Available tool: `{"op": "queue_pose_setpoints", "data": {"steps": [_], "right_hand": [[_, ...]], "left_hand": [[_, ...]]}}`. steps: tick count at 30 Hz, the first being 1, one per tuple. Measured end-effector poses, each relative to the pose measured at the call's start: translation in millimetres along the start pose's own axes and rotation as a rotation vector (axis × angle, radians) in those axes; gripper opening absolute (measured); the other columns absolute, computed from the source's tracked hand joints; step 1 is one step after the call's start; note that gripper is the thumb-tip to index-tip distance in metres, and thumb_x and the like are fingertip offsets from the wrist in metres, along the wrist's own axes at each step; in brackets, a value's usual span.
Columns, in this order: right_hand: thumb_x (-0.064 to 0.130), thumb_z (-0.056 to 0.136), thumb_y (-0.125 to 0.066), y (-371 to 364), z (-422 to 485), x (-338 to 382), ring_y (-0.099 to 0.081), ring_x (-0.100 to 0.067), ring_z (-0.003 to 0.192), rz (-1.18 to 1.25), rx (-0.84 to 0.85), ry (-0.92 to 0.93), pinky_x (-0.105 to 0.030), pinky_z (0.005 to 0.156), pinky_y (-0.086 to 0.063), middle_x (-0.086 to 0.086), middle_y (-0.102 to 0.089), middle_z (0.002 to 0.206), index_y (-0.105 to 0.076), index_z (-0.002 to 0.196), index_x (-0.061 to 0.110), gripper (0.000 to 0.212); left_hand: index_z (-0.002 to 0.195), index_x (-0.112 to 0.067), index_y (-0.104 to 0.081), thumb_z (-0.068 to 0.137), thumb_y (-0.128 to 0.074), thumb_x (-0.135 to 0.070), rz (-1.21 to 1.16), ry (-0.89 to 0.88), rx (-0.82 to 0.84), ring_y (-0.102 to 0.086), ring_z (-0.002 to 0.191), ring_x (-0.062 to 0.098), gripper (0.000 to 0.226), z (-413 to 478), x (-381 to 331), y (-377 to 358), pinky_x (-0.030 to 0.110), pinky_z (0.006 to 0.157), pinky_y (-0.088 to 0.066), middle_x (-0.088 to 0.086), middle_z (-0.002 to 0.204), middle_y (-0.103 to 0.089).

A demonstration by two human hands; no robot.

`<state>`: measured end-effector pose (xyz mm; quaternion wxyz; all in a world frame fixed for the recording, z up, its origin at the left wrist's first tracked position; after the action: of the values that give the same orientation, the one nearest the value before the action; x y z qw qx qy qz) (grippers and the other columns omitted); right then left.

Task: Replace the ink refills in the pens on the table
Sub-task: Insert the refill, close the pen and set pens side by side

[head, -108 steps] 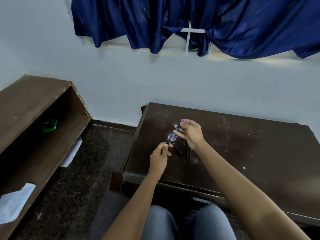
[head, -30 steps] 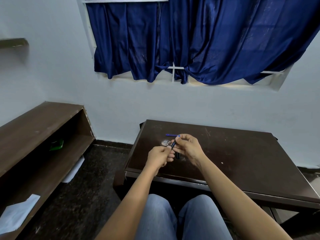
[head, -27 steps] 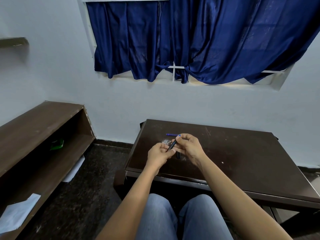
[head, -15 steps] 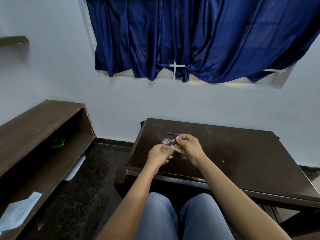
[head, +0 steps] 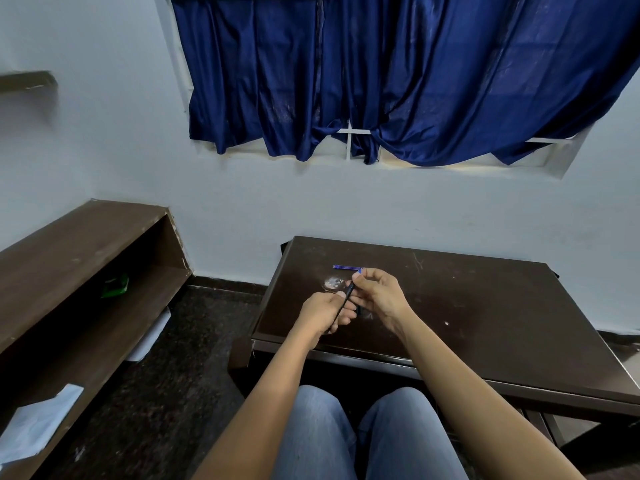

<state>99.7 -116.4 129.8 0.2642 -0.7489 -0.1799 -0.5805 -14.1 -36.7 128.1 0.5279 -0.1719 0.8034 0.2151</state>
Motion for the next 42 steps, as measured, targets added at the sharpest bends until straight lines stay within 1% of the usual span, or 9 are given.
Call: {"op": "queue_pose_setpoints", "data": {"steps": [5, 11, 16, 21, 23, 28, 35, 38, 42], "right_hand": [[0.017, 0.093, -0.061, -6.2, -2.3, -3.5, -0.066, -0.01, 0.072, 0.003, 0.05, -0.019, -0.025, 0.072, -0.055, -0.003, -0.07, 0.083, -0.064, 0.092, 0.012, 0.006], [0.002, 0.097, -0.046, -19.0, -4.0, -3.8, -0.069, -0.02, 0.09, 0.053, 0.214, -0.039, -0.028, 0.077, -0.058, -0.007, -0.071, 0.101, -0.062, 0.117, 0.003, 0.025], [0.005, 0.093, -0.056, -16.7, -2.2, -5.0, -0.064, -0.016, 0.077, 0.082, 0.159, -0.023, -0.024, 0.07, -0.057, 0.0, -0.073, 0.083, -0.07, 0.089, 0.009, 0.015], [0.006, 0.098, -0.045, -24.2, 3.9, -12.5, -0.065, -0.021, 0.107, 0.234, 0.266, -0.1, -0.027, 0.083, -0.057, -0.008, -0.07, 0.113, -0.059, 0.121, 0.005, 0.027], [0.004, 0.098, -0.043, -25.4, 6.2, -13.6, -0.067, -0.019, 0.106, 0.253, 0.288, -0.12, -0.027, 0.088, -0.056, -0.009, -0.07, 0.113, -0.059, 0.121, 0.004, 0.027], [0.005, 0.096, -0.049, -15.4, 15.7, -18.9, -0.073, -0.016, 0.088, 0.201, 0.152, -0.111, -0.024, 0.077, -0.059, -0.011, -0.071, 0.101, -0.066, 0.1, 0.007, 0.017], [0.002, 0.1, -0.038, -31.7, 25.0, -32.4, -0.06, -0.019, 0.118, 0.239, 0.328, -0.258, -0.021, 0.069, -0.054, -0.007, -0.065, 0.123, -0.055, 0.126, 0.005, 0.032], [0.001, 0.099, -0.04, -27.7, 31.6, -39.0, -0.066, -0.018, 0.105, 0.229, 0.247, -0.27, -0.023, 0.073, -0.055, -0.008, -0.069, 0.111, -0.061, 0.112, 0.006, 0.025], [-0.002, 0.097, -0.044, -19.9, 40.7, -59.1, -0.067, -0.017, 0.089, 0.261, 0.031, -0.286, -0.025, 0.07, -0.056, -0.011, -0.068, 0.096, -0.06, 0.101, 0.004, 0.017]], "left_hand": [[0.094, -0.014, -0.065, 0.093, -0.059, -0.024, 0.045, -0.107, -0.083, -0.053, 0.061, 0.004, 0.012, 3.4, -2.1, 8.9, 0.016, 0.052, -0.04, -0.004, 0.075, -0.064], [0.105, -0.015, -0.066, 0.101, -0.04, -0.021, 0.062, -0.037, 0.074, -0.045, 0.063, 0.005, 0.027, 5.4, 3.9, -1.7, 0.017, 0.054, -0.037, -0.004, 0.085, -0.068], [0.097, -0.018, -0.067, 0.101, -0.041, -0.022, 0.077, -0.085, 0.045, -0.047, 0.065, 0.005, 0.027, 9.7, 0.2, 0.4, 0.017, 0.056, -0.039, -0.006, 0.082, -0.068], [0.091, -0.014, -0.063, 0.102, -0.039, -0.02, -0.051, -0.015, 0.155, -0.042, 0.057, 0.003, 0.027, 12.7, 8.4, -10.9, 0.015, 0.05, -0.035, -0.004, 0.075, -0.062], [0.091, -0.014, -0.063, 0.101, -0.04, -0.021, -0.069, 0.003, 0.158, -0.042, 0.056, 0.002, 0.026, 14.8, 10.1, -11.6, 0.015, 0.049, -0.034, -0.005, 0.073, -0.062], [0.088, -0.018, -0.066, 0.101, -0.042, -0.022, -0.01, 0.007, 0.077, -0.044, 0.056, 0.002, 0.027, 25.8, 15.0, -8.5, 0.014, 0.048, -0.036, -0.004, 0.08, -0.066], [0.091, -0.011, -0.06, 0.102, -0.041, -0.024, -0.288, 0.151, 0.258, -0.036, 0.046, 0.0, 0.025, 35.8, 26.7, -25.2, 0.013, 0.042, -0.028, -0.004, 0.07, -0.056], [0.088, -0.015, -0.06, 0.102, -0.041, -0.026, -0.146, 0.151, 0.216, -0.039, 0.049, 0.001, 0.026, 48.4, 32.1, -18.7, 0.013, 0.045, -0.032, -0.007, 0.07, -0.056], [0.083, -0.02, -0.062, 0.098, -0.04, -0.024, 0.283, -0.004, 0.038, -0.051, 0.065, 0.004, 0.027, 71.4, 34.5, -7.1, 0.017, 0.059, -0.038, -0.01, 0.073, -0.061]]}}
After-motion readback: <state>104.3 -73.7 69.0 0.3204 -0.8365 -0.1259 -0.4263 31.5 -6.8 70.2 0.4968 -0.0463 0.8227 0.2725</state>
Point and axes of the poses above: each hand's wrist, its own z-axis towards the middle knuckle, its own y-axis out of the back of the hand, x = y × z, the point moved 10 cm from there along z, towards the middle knuckle
